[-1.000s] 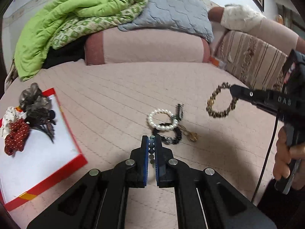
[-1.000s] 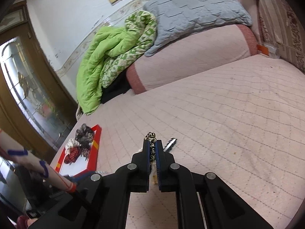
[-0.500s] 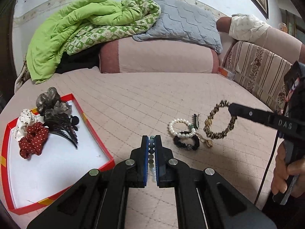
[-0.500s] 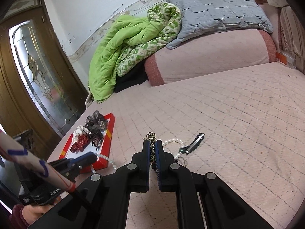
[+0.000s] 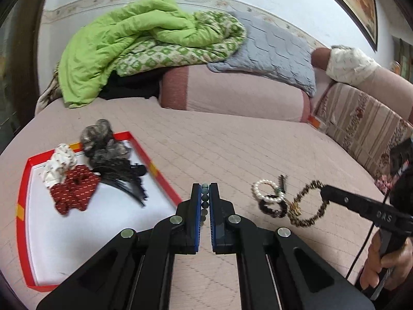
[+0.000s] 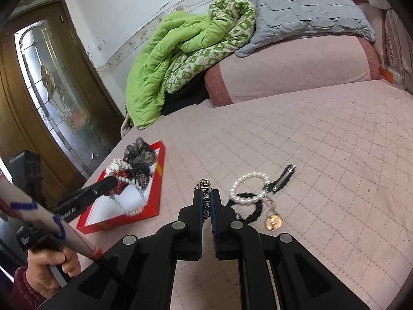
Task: Organize jewelry
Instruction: 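Carry the hair tie and bead bracelet over the red box lid, then lower the leopard-print hair tie into the box and open the right gripper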
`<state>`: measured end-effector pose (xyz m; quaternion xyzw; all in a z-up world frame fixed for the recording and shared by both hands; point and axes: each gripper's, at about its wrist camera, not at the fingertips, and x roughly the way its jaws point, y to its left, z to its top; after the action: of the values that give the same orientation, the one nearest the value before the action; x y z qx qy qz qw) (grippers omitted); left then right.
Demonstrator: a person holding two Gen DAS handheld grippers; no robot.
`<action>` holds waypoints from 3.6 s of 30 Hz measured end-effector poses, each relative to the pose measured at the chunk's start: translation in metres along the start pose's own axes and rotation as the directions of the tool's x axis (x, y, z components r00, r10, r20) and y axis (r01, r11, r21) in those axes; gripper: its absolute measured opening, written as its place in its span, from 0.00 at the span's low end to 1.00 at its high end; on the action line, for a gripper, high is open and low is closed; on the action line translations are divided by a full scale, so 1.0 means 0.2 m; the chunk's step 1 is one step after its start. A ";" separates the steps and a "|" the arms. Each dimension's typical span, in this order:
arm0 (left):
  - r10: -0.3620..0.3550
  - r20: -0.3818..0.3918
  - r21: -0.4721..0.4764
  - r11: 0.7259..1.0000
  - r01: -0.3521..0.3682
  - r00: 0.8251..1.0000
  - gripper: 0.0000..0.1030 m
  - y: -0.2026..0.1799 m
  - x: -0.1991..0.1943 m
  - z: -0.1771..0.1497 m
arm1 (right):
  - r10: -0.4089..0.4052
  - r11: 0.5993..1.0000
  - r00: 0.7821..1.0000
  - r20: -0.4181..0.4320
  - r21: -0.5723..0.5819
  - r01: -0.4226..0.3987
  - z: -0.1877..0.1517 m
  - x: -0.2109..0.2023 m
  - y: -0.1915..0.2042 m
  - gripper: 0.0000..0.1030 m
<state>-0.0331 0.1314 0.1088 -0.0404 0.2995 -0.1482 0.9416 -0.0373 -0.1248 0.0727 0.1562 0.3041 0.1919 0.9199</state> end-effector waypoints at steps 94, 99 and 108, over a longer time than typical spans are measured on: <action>0.287 -0.104 -0.286 0.908 -0.305 0.952 0.05 1.10 -0.02 0.00 | -0.004 0.973 0.961 -0.275 -0.224 -0.060 0.06 1.16 0.99 0.07; 0.287 -0.104 -0.285 0.909 -0.306 0.952 0.05 1.10 -0.02 -0.01 | -0.010 0.973 0.961 -0.278 -0.225 -0.055 0.06 1.16 0.98 0.08; 0.289 -0.106 -0.282 0.909 -0.307 0.952 0.05 1.10 -0.01 -0.01 | -0.013 0.974 0.959 -0.284 -0.220 -0.052 0.06 1.17 0.97 0.09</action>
<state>0.0200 0.3419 0.0729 -0.1296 0.3497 0.0423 0.9269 0.0930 0.1472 0.0432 0.0247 0.4074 0.2548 0.8766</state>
